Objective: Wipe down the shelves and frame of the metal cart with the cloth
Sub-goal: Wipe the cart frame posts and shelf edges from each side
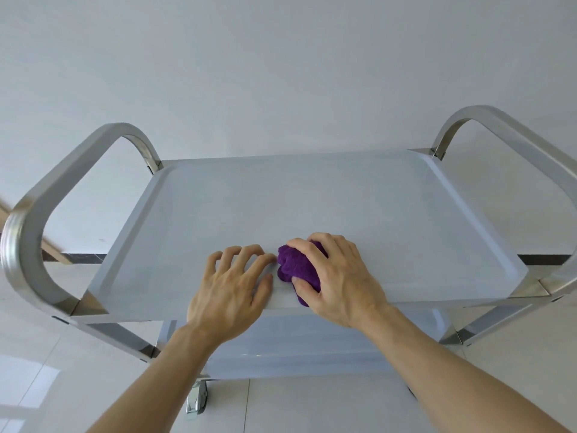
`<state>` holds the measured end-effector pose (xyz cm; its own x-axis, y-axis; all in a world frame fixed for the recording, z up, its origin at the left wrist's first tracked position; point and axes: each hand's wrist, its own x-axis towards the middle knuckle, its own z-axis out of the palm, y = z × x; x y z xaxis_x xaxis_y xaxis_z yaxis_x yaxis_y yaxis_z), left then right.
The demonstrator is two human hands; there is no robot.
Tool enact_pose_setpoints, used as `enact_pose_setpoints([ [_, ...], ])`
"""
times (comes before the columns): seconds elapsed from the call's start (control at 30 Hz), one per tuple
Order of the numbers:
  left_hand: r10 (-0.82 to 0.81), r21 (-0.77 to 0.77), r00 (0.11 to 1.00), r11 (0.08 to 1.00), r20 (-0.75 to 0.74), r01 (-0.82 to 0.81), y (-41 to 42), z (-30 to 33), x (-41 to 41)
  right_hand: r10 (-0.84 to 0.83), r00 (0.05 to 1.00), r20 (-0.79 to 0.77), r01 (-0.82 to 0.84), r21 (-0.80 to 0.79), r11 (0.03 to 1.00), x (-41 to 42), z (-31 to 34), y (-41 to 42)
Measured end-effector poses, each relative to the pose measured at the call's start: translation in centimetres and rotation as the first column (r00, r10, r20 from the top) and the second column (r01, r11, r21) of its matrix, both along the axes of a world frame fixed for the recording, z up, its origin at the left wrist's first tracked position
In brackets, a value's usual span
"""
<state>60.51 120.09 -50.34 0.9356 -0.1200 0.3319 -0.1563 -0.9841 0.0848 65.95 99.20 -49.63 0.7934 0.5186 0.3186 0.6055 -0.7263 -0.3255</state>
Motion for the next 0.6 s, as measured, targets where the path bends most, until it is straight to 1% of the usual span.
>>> enact_pose_setpoints([
  [0.23,-0.032,-0.008,0.999,0.999,0.019,0.032,2.0,-0.4,4.5,-0.008,1.0,-0.016,0.007,-0.006,1.0,4.2,0.1,1.6],
  [0.33,-0.053,-0.034,0.999,0.998,0.002,0.053,2.7,-0.4,5.8,-0.001,0.999,-0.04,0.001,0.002,1.0,5.3,0.4,2.2],
  [0.47,-0.066,-0.062,0.997,0.996,-0.036,0.064,3.1,-0.4,7.3,0.006,0.999,-0.033,-0.005,0.015,1.0,6.7,0.3,2.6],
  [0.6,-0.083,-0.067,0.996,0.995,-0.039,0.08,3.9,-0.4,9.4,-0.008,0.999,-0.053,0.009,0.021,1.0,8.3,0.2,3.3],
])
